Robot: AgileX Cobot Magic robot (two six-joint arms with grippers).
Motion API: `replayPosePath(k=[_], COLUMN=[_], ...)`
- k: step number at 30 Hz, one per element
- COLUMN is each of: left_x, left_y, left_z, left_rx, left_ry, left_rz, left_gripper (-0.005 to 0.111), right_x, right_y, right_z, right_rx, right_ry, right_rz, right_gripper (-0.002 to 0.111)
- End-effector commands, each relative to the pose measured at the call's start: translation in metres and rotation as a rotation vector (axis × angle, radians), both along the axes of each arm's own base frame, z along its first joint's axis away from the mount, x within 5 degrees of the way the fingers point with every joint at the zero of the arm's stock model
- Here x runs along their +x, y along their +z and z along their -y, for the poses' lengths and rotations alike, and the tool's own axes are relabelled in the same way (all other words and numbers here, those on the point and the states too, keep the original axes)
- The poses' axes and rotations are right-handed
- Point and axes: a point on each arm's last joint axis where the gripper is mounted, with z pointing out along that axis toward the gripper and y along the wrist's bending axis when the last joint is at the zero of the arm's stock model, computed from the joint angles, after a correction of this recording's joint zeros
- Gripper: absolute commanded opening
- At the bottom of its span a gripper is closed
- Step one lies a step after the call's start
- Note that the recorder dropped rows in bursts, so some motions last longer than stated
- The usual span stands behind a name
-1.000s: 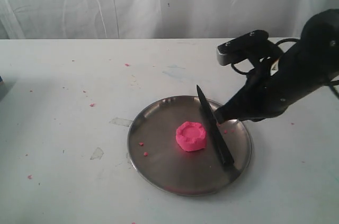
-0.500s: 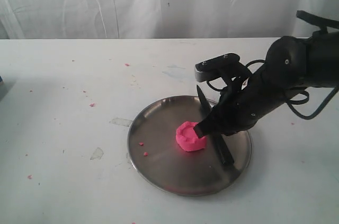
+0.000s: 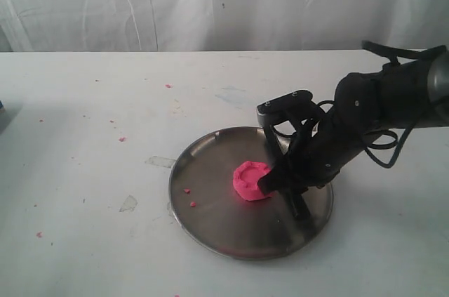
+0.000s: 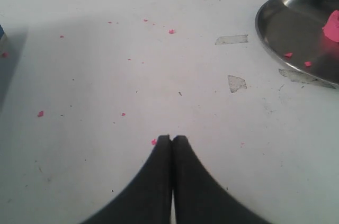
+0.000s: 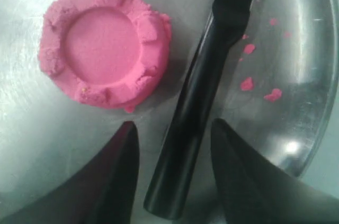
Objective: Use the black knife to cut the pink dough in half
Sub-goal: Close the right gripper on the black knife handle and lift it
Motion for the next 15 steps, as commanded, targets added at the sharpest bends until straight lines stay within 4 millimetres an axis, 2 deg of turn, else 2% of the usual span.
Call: replayPosePath(k=[1,12,15], left_x=[0.0,0.0,0.0], left_y=[-0.001,-0.001,-0.001], left_z=[0.0,0.0,0.0], left_rx=[0.0,0.0,0.0], left_ry=[0.003,0.003,0.003], left_rz=[0.001,0.001,0.001], left_gripper=[0.0,0.0,0.0], right_x=[0.002,0.003,0.003], right_y=[-0.007,-0.017,-0.017], right_z=[0.001,0.001,0.001], right_rx=[-0.012,-0.024,-0.025], right_ry=[-0.005,-0.006,-0.006], right_rz=[-0.008,-0.039,-0.041], right_gripper=[0.041,0.041,0.033])
